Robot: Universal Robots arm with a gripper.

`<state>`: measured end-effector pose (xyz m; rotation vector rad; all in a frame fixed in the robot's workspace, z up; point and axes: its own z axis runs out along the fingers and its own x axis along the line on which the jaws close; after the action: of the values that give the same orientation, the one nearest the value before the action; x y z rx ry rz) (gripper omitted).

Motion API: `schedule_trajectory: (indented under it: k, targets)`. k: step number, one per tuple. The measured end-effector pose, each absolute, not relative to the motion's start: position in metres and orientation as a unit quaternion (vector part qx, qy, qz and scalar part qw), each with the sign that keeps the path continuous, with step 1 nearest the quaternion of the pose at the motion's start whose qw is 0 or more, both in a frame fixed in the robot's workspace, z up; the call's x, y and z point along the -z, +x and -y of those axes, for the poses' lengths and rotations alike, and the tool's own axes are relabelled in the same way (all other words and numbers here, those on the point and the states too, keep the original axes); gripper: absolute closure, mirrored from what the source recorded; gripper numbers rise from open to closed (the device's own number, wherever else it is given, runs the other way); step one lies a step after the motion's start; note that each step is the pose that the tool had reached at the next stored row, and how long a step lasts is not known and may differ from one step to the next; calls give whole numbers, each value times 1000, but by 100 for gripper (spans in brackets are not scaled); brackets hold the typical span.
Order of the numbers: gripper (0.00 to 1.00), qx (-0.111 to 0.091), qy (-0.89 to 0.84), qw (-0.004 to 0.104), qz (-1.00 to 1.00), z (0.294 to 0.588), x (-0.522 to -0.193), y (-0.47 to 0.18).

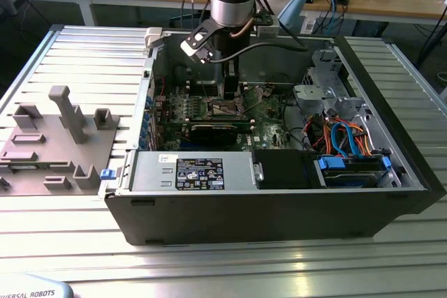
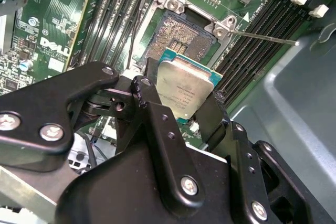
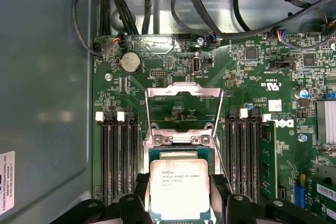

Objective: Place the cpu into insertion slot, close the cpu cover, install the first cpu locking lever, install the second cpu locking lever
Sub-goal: 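Close the cpu cover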

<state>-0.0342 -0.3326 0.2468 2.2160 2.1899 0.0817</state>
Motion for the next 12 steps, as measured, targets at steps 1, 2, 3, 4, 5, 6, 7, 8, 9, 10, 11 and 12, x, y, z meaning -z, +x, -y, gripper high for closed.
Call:
schedule_trajectory:
  k: [1, 2, 3, 4, 5, 6, 7, 8, 9, 10, 11, 12]
  targets:
    - [46, -26, 711, 12, -703, 332, -246, -34]
    - [46, -26, 711, 12, -703, 331, -246, -34]
    - [46, -26, 711, 12, -703, 331, -245, -34]
    - [46, -26, 711, 13, -703, 330, -244, -34]
    - [46, -26, 711, 13, -703, 330, -244, -34]
    - [46, -25, 711, 13, -703, 330, -243, -35]
    - [46, -25, 711, 14, -703, 330, -243, -35]
    - [46, -24, 711, 15, -703, 330, -242, -35]
    - [46, -22, 711, 16, -703, 330, -242, -35]
    - [46, -20, 711, 18, -703, 330, -242, -35]
    - [46, -19, 711, 20, -703, 330, -241, -35]
    - [46, -18, 711, 21, -703, 329, -241, -35]
